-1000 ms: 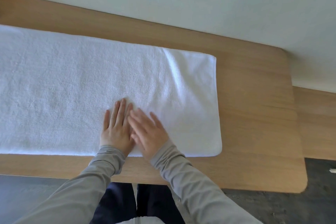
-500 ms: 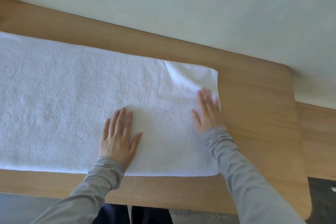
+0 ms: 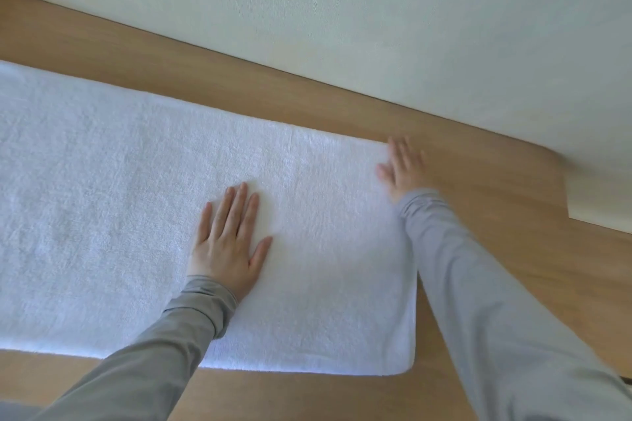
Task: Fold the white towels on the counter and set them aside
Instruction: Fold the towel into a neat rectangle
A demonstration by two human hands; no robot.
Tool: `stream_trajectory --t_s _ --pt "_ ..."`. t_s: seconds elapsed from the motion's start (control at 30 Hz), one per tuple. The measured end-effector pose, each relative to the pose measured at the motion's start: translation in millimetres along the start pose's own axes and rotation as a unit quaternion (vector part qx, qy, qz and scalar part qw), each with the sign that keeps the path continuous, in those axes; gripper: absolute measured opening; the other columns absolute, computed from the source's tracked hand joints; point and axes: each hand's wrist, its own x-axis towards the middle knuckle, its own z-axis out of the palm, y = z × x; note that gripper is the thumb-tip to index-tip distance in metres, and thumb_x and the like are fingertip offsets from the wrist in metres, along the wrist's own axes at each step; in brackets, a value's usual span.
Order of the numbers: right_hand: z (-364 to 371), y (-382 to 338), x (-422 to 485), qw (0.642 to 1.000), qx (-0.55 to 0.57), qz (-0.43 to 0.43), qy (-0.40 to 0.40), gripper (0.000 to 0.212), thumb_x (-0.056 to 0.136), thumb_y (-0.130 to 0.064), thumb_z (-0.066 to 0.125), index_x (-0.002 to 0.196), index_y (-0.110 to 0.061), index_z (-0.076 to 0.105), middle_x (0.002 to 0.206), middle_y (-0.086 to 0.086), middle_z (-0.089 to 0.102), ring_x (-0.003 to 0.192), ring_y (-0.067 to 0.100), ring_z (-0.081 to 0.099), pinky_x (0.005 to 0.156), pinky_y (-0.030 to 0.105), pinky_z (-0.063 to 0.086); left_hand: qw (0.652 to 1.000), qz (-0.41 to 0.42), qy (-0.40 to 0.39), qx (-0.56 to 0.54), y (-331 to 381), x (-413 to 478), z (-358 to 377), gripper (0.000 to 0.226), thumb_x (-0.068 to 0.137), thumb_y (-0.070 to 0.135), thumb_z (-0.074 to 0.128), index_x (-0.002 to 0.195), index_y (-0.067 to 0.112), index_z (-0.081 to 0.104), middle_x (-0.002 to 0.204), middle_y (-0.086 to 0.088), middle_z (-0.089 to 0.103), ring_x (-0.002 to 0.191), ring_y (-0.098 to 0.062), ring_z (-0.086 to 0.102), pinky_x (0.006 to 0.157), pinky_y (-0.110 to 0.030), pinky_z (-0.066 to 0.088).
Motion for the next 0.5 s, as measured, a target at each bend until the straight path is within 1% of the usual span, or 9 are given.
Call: stream_trajectory --t_s 0.03,0.07,0.1,0.13,0.2,0.23,0.33,0.4,0.5 --pt "-4.1 7.1 5.8 0.999 0.017 0.034 -0.01 0.059 0.1 -0.037 0.022 0.149 -0.009 0.003 0.158 0.007 -0.001 0.146 0.02 -0.006 0.117 0.037 -0.006 1.0 0.0 -0.001 0.0 0.1 0.0 -0.6 0.069 0.092 0.051 0.018 0.149 0.013 0.017 0.157 -0.006 0.015 0.144 -0.022 0.014 0.117 -0.046 0.012" --pt "-7.2 11.7 10.0 0.997 0.048 0.053 -0.002 0.057 0.1 -0.036 0.024 0.148 -0.008 0.009 0.158 0.009 0.005 0.146 0.021 -0.002 0.117 0.036 -0.004 1.0 0.0 -0.001 0.001 0.3 -0.1 -1.0 0.069 0.092 0.051 0.018 0.149 0.013 0.017 0.157 -0.006 0.015 0.145 -0.022 0.014 0.117 -0.046 0.012" --pt "-9.9 14.4 12.0 0.993 0.093 0.061 0.025 0.053 0.1 -0.032 0.029 0.146 -0.007 0.02 0.156 0.011 0.015 0.145 0.023 0.008 0.116 0.034 0.002 1.0 0.0 -0.002 0.001 0.3 -0.4 -1.2 0.069 0.092 0.051 0.019 0.149 0.013 0.018 0.157 -0.006 0.015 0.145 -0.022 0.014 0.117 -0.046 0.013" --pt "-12.8 15.0 12.3 0.985 0.145 0.068 0.058 0.047 0.099 -0.028 0.036 0.141 -0.007 0.034 0.151 0.014 0.03 0.141 0.027 0.022 0.113 0.031 0.013 1.0 -0.001 -0.004 0.001 0.4 -0.3 -1.3 0.068 0.093 0.051 0.019 0.149 0.012 0.018 0.157 -0.006 0.016 0.144 -0.023 0.014 0.117 -0.046 0.013" --pt "-18.6 13.2 10.5 0.964 0.236 0.079 0.098 0.033 0.093 -0.023 0.052 0.12 -0.006 0.056 0.128 0.014 0.054 0.121 0.028 0.048 0.099 0.027 0.032 1.0 -0.001 -0.007 0.001 0.3 0.2 -1.4 0.068 0.093 0.052 0.018 0.149 0.012 0.02 0.156 -0.007 0.017 0.144 -0.023 0.015 0.116 -0.047 0.013" --pt "-20.5 11.9 11.2 0.958 0.258 0.079 0.101 0.027 0.089 -0.022 0.058 0.111 -0.006 0.06 0.117 0.011 0.06 0.111 0.026 0.053 0.093 0.026 0.037 1.0 0.001 -0.01 -0.002 0.1 0.8 -1.0 0.068 0.094 0.052 0.017 0.148 0.011 0.021 0.156 -0.008 0.018 0.144 -0.024 0.016 0.116 -0.048 0.013" --pt "-25.5 6.7 18.2 0.961 0.253 0.065 0.086 0.018 0.083 -0.019 0.066 0.096 -0.007 0.061 0.101 0.005 0.058 0.096 0.018 0.051 0.087 0.028 0.04 1.0 0.0 -0.017 -0.01 -0.1 1.7 -0.7 0.069 0.094 0.053 0.013 0.148 0.011 0.022 0.156 -0.009 0.019 0.144 -0.026 0.015 0.115 -0.05 0.014" --pt "-30.5 2.3 23.7 0.963 0.251 0.051 0.08 0.011 0.082 -0.013 0.064 0.086 -0.012 0.054 0.091 0.005 0.052 0.087 0.018 0.047 0.079 0.028 0.038 1.0 0.001 -0.015 -0.007 -0.3 1.7 -0.8 0.068 0.095 0.052 0.013 0.148 0.011 0.022 0.156 -0.009 0.018 0.144 -0.026 0.015 0.115 -0.049 0.014" --pt "-32.9 5.0 27.4 0.964 0.252 0.02 0.085 0.017 0.084 -0.006 0.059 0.08 -0.012 0.044 0.08 0.005 0.045 0.075 0.018 0.041 0.064 0.024 0.031 1.0 0.002 -0.009 -0.004 -0.6 1.3 -1.0 0.067 0.094 0.051 0.015 0.148 0.012 0.022 0.156 -0.008 0.018 0.144 -0.024 0.015 0.116 -0.047 0.012"
